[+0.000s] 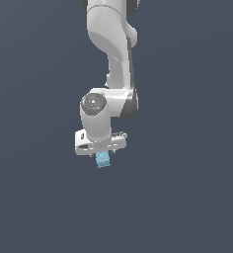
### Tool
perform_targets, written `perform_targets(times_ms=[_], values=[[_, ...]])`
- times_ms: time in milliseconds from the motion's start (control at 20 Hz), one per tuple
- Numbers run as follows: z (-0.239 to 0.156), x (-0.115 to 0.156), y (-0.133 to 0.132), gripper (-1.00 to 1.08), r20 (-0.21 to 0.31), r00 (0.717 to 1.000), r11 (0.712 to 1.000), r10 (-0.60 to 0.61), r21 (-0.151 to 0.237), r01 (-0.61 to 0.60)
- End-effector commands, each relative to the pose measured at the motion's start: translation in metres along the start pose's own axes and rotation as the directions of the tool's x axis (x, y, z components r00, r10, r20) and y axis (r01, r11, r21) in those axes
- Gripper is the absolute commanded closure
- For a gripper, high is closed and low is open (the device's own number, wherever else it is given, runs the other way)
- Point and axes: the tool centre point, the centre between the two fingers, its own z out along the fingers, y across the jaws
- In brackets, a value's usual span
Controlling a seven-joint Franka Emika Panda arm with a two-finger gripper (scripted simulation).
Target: Pick up the object and move it to a goal position.
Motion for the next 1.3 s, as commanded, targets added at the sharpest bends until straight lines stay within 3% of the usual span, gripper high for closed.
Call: perform_targets(times_ms=[0,1050,1100,1250], values=[[0.004,0.001,0.003,-0.92,0.0,1.0,1.0,-0.01,0.001,0.01],[0.055,0.0,0.004,-0.92,0.0,1.0,1.0,-0.012,0.001,0.012],[0.055,0.0,0.004,1.08,0.0,1.0,1.0,-0.012,0.001,0.012],[0.055,0.0,0.004,1.08,0.0,1.0,1.0,-0.012,0.001,0.012]])
